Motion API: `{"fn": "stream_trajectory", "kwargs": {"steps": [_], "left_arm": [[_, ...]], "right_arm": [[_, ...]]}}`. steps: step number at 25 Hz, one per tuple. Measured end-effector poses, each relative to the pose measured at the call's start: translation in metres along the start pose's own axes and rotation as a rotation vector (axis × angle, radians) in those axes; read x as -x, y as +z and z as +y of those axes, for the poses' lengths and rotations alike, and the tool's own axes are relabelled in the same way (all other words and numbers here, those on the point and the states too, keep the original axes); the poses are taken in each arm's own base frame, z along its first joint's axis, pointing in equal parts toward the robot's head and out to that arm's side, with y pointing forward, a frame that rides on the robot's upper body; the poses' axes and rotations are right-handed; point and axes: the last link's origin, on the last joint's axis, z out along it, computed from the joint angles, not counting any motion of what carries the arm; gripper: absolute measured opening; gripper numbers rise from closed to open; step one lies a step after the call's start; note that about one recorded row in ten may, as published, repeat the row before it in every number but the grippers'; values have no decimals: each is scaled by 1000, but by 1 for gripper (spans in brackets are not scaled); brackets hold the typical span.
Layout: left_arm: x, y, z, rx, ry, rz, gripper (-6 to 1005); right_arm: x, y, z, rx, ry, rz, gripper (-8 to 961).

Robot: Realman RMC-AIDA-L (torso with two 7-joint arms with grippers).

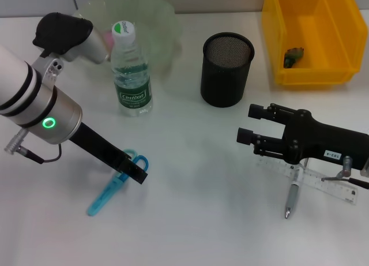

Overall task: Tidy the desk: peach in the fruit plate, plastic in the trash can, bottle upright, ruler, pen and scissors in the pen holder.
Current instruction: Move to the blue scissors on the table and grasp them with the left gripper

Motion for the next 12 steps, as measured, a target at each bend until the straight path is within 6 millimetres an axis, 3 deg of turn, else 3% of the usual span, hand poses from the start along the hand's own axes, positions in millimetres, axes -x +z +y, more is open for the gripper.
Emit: {"fn": "stream_trajectory", "kwargs": {"steps": [12], "left_arm": [[1,4,2,-34,4,-33,709]], "right_arm": [[4,4,-3,-11,-10,-12,759]]}}
